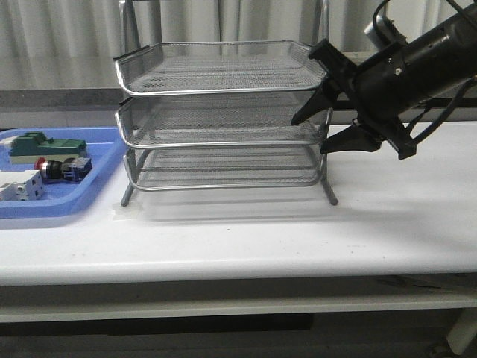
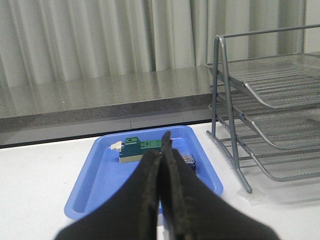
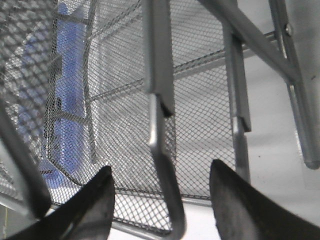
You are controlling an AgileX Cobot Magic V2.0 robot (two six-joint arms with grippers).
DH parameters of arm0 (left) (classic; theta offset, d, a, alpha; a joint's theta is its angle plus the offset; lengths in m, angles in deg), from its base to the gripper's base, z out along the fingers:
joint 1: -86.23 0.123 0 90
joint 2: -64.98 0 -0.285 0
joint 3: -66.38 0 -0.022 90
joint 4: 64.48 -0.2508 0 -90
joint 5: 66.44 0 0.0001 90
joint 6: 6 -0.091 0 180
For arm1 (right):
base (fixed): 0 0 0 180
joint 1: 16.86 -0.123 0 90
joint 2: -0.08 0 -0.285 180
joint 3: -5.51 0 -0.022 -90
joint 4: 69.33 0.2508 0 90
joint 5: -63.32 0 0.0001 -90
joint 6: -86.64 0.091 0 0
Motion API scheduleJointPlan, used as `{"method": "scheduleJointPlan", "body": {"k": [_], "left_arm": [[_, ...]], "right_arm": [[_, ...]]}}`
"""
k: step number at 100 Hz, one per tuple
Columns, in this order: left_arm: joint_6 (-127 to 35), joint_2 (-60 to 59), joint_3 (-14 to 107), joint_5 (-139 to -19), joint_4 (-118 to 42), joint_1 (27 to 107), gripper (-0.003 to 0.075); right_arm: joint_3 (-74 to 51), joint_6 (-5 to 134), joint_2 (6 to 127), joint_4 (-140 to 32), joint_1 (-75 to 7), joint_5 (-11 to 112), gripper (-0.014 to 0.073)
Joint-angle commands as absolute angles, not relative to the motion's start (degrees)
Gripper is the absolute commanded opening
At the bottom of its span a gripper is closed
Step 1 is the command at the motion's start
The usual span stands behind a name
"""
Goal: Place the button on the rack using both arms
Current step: 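Reach the right gripper to the middle wire tray's front edge, then pull the middle wire tray toward the robot with the right gripper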
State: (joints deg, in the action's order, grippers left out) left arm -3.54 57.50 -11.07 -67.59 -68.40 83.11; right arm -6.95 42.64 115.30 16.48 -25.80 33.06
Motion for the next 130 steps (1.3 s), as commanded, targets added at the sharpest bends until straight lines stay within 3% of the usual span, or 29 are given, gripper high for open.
{"method": "scheduleJointPlan", "body": {"k": [1, 26, 38, 74, 130], "left_arm": [[-2.95, 59.21, -12.98, -62.89, -68.14, 83.22, -0.002], [-2.95, 59.21, -12.98, -62.89, -68.14, 83.22, -0.002], [-2.95, 59.21, -12.98, -62.89, -68.14, 83.22, -0.002], [-2.95, 59.21, -12.98, -62.89, -68.14, 83.22, -0.002], [-2.95, 59.21, -12.98, -62.89, -68.14, 83.22, -0.002]], "right_arm": [[-4.48, 41.8, 112.9, 19.1, -25.89, 30.83, 0.0385], [-4.48, 41.8, 112.9, 19.1, -25.89, 30.7, 0.0071], [-4.68, 41.8, 112.9, 19.05, -25.89, 30.58, -0.0014], [-10.53, 41.8, 112.2, 15.1, -25.89, 30.0, -0.0018], [-26.53, 37.06, 101.4, 12.79, -25.89, 30.56, -0.0018]]}}
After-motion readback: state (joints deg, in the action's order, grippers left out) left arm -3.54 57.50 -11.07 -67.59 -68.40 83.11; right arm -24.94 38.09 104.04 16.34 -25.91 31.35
